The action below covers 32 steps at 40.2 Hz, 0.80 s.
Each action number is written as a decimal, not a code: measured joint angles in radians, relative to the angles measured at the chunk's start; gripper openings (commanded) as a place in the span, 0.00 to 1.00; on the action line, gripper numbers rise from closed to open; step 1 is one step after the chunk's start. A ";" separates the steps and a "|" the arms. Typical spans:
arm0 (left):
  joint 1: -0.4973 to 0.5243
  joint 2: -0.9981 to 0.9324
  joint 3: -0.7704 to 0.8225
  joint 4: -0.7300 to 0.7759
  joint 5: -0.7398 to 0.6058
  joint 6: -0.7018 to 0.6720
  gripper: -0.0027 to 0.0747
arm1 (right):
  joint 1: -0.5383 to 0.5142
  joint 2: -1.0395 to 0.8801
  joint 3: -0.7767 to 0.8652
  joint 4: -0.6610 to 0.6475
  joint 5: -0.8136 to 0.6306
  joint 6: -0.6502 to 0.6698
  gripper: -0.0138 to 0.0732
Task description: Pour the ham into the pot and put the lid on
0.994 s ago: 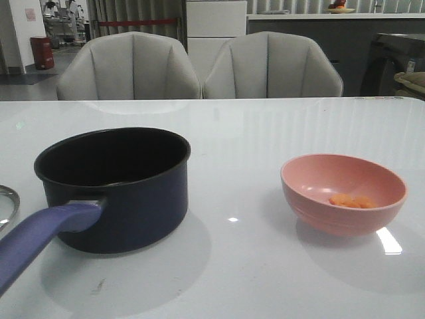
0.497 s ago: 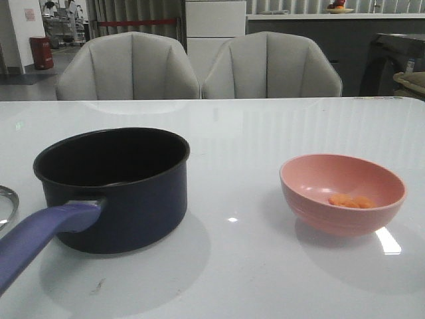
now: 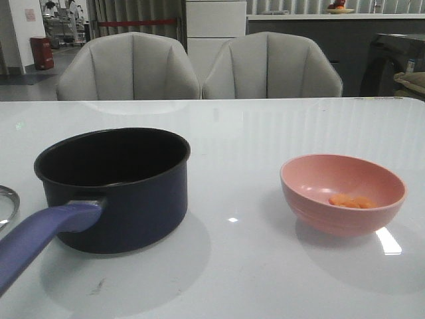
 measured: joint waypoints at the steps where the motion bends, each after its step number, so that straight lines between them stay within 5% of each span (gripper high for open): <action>1: -0.002 -0.023 0.012 0.000 -0.019 0.000 0.55 | 0.000 0.000 0.000 0.000 0.000 0.000 0.33; 15: -0.028 -0.273 0.243 -0.001 -0.332 0.000 0.55 | 0.000 0.000 0.000 0.000 -0.008 0.000 0.33; 24: -0.028 -0.277 0.254 -0.001 -0.360 0.000 0.55 | 0.000 0.000 -0.003 0.037 -0.114 0.014 0.33; 32: -0.040 -0.277 0.255 -0.001 -0.360 0.000 0.55 | 0.000 0.083 -0.171 0.089 0.064 0.024 0.33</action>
